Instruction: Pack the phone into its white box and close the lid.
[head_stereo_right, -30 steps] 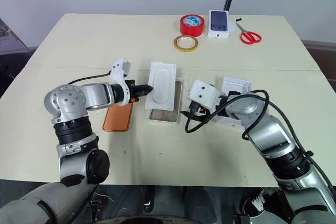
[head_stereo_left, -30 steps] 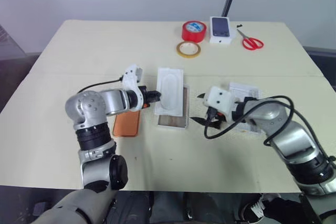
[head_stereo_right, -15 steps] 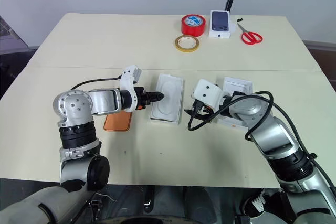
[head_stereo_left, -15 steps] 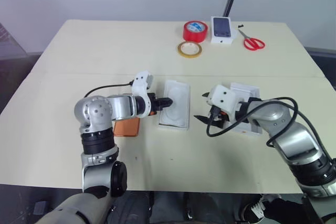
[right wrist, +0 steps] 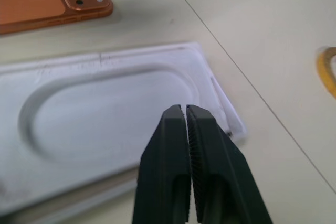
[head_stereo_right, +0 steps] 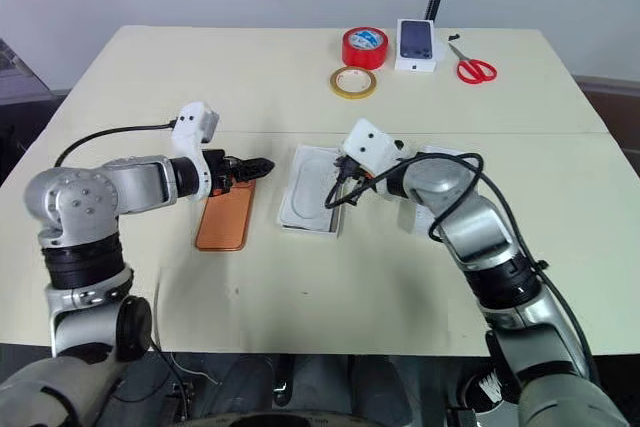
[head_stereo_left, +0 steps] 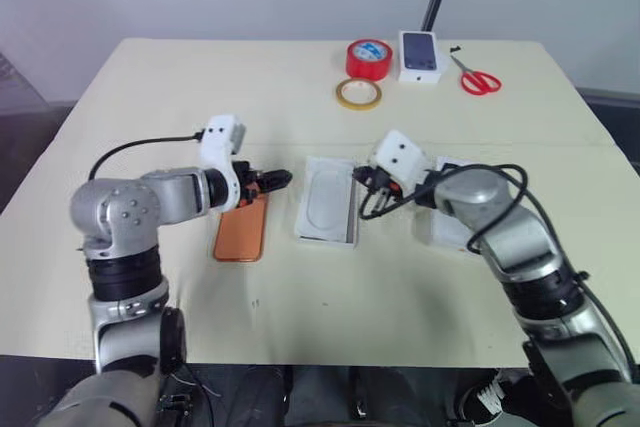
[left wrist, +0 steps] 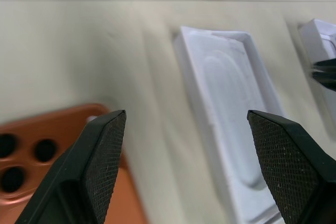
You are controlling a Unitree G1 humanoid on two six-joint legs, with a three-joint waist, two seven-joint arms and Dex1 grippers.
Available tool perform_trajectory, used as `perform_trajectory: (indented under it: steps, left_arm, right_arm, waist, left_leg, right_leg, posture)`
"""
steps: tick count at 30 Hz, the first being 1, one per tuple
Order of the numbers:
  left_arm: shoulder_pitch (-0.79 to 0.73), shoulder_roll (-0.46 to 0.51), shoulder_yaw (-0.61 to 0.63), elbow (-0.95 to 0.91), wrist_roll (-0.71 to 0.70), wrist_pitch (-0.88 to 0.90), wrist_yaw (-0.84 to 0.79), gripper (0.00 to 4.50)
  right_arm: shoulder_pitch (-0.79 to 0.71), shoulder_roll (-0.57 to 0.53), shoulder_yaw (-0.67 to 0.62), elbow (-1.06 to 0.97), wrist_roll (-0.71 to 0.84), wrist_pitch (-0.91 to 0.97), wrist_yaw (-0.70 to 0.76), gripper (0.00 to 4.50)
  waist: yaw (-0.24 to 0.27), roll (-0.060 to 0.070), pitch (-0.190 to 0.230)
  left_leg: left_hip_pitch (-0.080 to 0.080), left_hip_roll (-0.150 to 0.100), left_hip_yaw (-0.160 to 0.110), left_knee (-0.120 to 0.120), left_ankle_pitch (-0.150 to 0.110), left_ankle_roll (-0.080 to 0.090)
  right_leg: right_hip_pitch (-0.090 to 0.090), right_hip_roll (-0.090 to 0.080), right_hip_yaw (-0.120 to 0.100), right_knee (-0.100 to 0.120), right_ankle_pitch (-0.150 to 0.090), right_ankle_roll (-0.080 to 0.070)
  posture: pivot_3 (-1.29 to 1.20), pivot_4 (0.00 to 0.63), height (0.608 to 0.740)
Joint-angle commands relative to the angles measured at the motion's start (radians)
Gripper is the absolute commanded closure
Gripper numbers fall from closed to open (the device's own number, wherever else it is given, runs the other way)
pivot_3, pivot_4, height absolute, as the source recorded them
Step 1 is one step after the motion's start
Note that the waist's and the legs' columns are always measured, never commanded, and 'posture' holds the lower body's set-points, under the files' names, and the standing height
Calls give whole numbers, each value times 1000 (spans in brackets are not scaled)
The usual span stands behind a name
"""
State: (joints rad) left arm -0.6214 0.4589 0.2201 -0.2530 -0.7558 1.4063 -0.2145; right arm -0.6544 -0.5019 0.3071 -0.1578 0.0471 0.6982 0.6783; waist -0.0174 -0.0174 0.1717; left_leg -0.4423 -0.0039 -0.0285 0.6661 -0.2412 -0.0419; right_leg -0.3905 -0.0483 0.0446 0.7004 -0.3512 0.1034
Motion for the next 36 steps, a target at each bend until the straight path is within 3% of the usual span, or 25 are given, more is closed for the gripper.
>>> perform_trajectory:
  steps: [1, 8, 13, 23, 36]
  left_arm:
    - [71, 112, -68, -59, 71, -198, -148, 632]
    - [313, 315, -153, -136, 241, -594, -399, 632]
    - [446, 353, -139, -184, 271, -749, -505, 632]
    - [531, 343, -101, -222, 252, -821, -581, 632]
    - [493, 325, -75, -163, 235, -793, -558, 632]
  right_arm:
    - [-61, 74, 21, 89, -41, -26, -57, 4410]
    - [-167, 213, 78, 353, -131, -85, -140, 4410]
    - [-182, 203, 123, 417, -205, -100, -142, 4410]
    - [-111, 89, 151, 219, -273, -2, -40, 4410]
    - [-64, 70, 150, 21, -224, -2, 79, 4410]
  waist:
    - [-1, 0, 0]
    - [-1, 0, 0]
    - [4, 0, 0]
    - [0, 1, 0]
    - [0, 1, 0]
  left_leg:
    - [0, 0, 0, 0, 0, 0]
    - [0, 0, 1, -1, 0, 0]
    - [0, 0, 1, -2, -1, 1]
    - [0, 0, 0, -2, -4, 7]
    - [0, 0, 0, -2, -4, 7]
  right_leg:
    - [0, 0, 0, 0, 0, 0]
    - [-1, 0, 1, 0, 0, 0]
    - [-1, -1, 0, -1, 0, 0]
    - [-1, 0, 0, 0, 0, 0]
    - [-1, 0, 0, 0, 0, 0]
  posture:
    - [0, 150, 709]
    - [0, 150, 709]
    - [0, 150, 709]
    - [0, 150, 709]
    - [0, 150, 709]
